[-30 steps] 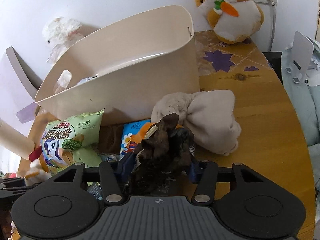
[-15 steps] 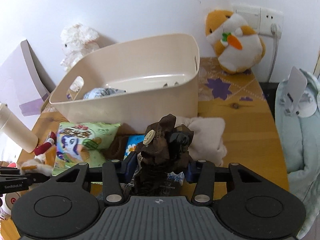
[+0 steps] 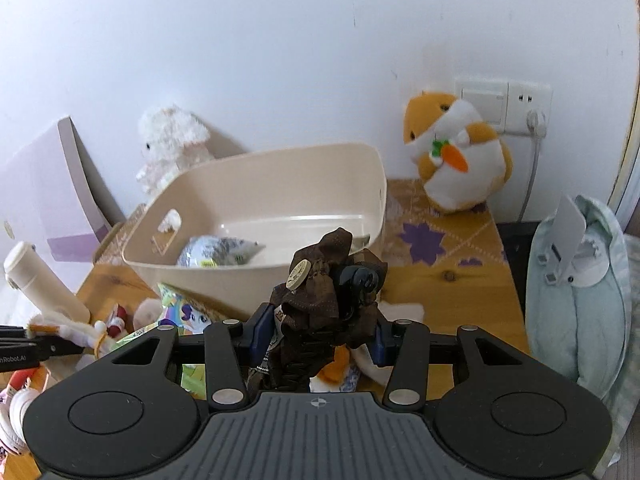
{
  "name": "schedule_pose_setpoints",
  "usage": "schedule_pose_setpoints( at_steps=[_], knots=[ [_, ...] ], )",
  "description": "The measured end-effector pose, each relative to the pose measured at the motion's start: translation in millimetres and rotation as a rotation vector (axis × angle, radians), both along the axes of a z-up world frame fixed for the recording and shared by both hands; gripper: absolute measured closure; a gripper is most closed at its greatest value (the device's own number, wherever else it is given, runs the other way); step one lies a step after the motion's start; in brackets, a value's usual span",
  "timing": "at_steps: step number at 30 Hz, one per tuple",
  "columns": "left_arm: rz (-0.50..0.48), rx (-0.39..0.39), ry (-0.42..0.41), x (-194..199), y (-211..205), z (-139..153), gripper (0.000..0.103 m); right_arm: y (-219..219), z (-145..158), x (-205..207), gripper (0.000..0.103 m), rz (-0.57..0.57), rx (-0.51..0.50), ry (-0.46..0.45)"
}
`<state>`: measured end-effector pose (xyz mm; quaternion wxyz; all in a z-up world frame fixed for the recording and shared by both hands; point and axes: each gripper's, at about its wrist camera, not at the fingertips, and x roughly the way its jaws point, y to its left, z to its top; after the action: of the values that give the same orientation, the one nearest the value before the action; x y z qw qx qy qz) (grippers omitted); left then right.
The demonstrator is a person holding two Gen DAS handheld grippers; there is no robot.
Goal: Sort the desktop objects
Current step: 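Carry both toys over the basket and release them inside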
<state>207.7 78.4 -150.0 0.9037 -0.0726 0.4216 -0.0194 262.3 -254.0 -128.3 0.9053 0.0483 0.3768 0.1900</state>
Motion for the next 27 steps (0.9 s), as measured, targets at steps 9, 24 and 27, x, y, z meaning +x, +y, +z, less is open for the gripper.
schedule_pose_setpoints(
  at_steps=[9, 24, 27],
  knots=[
    [0.007, 0.043, -0.091, 5.9, 8.0, 34.8, 0.087, -1.8, 18.6, 2.5, 0.059, -0.003, 0.021, -0.044],
    [0.039, 0.196, -0.071, 19.0, 3.6, 41.2, 0.089, -5.1, 26.9, 3.9, 0.059, -0.018, 0.039, -0.062],
    [0.052, 0.261, 0.008, 24.6, 10.0, 15.5, 0.089, -6.7, 22.1, 2.3, 0.059, -0.024, 0.039, -0.046]
  ],
)
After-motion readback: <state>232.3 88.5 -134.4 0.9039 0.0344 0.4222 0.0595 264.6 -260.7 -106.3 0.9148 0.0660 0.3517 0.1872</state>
